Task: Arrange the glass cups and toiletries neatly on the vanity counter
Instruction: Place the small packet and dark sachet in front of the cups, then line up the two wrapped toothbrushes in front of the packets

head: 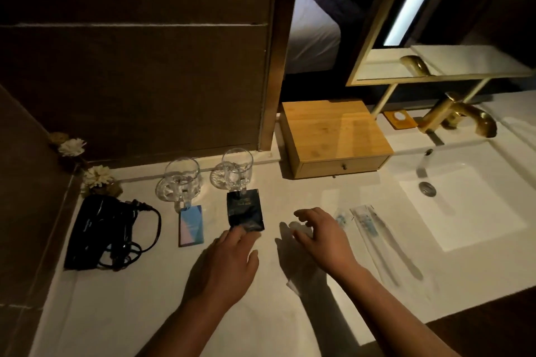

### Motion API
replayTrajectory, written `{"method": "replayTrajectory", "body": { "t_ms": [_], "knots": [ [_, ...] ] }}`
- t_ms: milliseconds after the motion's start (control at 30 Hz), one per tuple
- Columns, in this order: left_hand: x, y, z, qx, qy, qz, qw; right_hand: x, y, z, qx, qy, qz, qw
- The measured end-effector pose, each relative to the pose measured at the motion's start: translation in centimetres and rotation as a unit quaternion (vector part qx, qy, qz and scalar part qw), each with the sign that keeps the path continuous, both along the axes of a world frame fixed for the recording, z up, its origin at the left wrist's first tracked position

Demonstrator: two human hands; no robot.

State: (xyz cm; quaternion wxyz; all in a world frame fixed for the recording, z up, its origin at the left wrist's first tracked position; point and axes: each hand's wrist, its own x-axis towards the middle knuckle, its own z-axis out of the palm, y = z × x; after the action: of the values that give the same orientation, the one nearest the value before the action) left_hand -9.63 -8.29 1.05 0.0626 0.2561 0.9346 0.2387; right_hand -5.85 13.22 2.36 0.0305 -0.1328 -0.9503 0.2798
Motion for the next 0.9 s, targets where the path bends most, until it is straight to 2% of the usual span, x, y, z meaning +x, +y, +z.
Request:
{"method": "replayTrajectory", "body": {
  "t_ms": [200, 333, 633, 900],
  "knots": [
    [3.7, 5.2, -0.6, 0.013, -0.043, -0.077, 0.996, 6.6, 5.5, 0.3, -0.009, 0.007, -0.092, 0.996],
    [4.6, 8.1, -1.2, 0.007, -0.022, -0.102, 0.995, 10.0, 9.0, 0.0, 0.01, -0.002, -0.151, 0.989],
    [4.8, 12.7, -0.7, -0.088, 0.02, -0.089, 0.992, 13.5, 14.6, -0.6, 0.064, -0.057, -0.199, 0.976],
    [4.3, 14.4, -1.0, -0.157, -0.027, -0.08, 0.984, 13.3, 15.0, -1.1, 0.087, -0.13, -0.197, 0.968]
  ]
}}
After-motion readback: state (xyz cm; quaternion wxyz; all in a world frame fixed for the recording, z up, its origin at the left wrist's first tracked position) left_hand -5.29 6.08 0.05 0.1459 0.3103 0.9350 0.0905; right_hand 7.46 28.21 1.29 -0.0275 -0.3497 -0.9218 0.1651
